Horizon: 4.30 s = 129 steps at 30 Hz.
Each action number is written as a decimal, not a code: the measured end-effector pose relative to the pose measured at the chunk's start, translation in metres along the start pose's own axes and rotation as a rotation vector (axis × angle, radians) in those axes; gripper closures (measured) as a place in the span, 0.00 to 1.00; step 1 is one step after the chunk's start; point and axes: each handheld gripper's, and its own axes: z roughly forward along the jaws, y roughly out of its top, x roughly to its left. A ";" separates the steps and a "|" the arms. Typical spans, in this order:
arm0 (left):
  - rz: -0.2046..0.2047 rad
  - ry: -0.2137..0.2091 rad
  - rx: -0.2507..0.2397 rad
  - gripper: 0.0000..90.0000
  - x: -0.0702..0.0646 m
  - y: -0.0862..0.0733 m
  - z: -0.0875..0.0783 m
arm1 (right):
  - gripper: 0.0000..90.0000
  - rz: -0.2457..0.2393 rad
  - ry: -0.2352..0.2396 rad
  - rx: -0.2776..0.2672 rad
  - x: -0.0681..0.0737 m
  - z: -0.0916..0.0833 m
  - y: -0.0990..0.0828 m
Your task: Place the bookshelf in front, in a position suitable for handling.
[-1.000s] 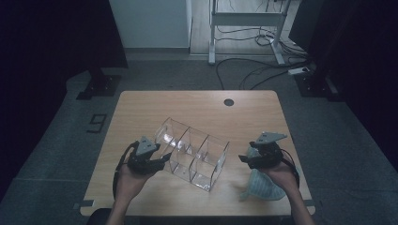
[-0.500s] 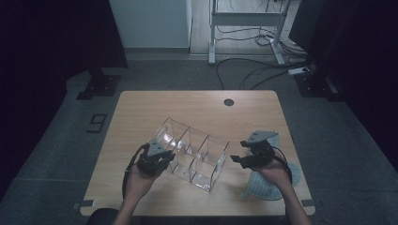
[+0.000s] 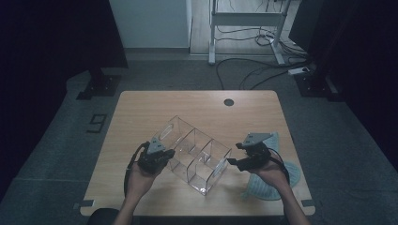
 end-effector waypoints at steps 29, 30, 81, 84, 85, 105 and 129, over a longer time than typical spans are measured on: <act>-0.019 0.002 -0.017 0.90 0.015 0.019 0.028 | 0.49 -0.070 0.081 -0.080 0.025 -0.013 0.010; -0.018 0.004 -0.015 0.89 0.015 0.020 0.029 | 0.49 -0.069 0.087 -0.085 0.025 -0.014 0.011; -0.028 0.000 -0.021 0.32 0.018 -0.035 -0.041 | 0.92 -0.133 0.167 -0.071 0.072 0.020 0.031; -0.029 -0.003 -0.027 0.32 0.018 -0.035 -0.041 | 0.94 -0.124 0.164 -0.074 0.072 0.021 0.031; -0.028 -0.003 -0.029 0.32 0.018 -0.035 -0.041 | 0.94 -0.123 0.162 -0.075 0.072 0.021 0.031; 0.024 -0.023 -0.050 0.30 -0.006 -0.012 -0.018 | 0.96 -0.099 0.143 -0.063 0.087 0.034 0.043; -0.018 0.035 -0.060 0.42 -0.008 -0.011 0.001 | 0.73 -0.073 0.053 -0.072 0.058 0.017 0.060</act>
